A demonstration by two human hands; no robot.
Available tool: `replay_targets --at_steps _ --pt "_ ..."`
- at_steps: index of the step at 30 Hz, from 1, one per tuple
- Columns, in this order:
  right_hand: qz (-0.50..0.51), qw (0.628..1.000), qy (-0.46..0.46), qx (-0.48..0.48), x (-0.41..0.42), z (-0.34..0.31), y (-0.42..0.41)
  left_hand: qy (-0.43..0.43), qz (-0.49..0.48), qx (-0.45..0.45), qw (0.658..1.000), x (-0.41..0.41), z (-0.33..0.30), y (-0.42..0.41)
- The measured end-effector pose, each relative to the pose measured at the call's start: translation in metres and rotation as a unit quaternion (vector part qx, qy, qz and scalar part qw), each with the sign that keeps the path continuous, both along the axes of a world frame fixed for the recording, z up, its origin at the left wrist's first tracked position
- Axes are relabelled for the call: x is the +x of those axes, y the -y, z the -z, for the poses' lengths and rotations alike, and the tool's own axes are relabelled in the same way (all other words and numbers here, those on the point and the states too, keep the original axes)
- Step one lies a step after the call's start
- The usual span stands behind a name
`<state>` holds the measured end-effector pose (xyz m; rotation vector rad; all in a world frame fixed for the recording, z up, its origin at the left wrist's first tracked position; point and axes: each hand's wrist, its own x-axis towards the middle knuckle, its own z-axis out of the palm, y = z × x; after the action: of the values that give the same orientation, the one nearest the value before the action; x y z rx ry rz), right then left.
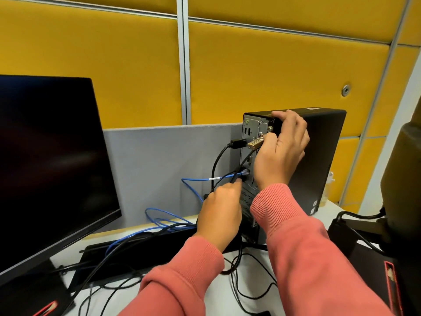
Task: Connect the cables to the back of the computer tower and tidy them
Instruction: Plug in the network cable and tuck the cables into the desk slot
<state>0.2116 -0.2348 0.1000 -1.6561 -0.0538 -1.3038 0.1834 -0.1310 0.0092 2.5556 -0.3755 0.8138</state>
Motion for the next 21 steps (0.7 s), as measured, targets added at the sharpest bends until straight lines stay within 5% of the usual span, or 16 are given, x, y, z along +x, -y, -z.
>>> replay_targets --at_steps 8,13,18,21 --pt "-0.059 0.992 -0.108 -0.008 -0.042 0.006 -0.009 -0.106 0.080 -0.012 0.991 -0.061 -0.005 -0.042" --pt "-0.169 0.974 -0.124 -0.087 -0.099 0.075 -0.029 -0.153 0.085 -0.012 0.984 -0.116 0.001 -0.077" --pt "-0.319 0.878 -0.214 -0.285 -0.144 0.128 -0.040 -0.113 0.006 0.094 0.989 -0.180 0.014 -0.128" --pt "-0.314 0.806 -0.234 -0.444 -0.152 0.138 -0.046 -0.106 0.021 0.045 0.993 -0.211 0.024 -0.156"
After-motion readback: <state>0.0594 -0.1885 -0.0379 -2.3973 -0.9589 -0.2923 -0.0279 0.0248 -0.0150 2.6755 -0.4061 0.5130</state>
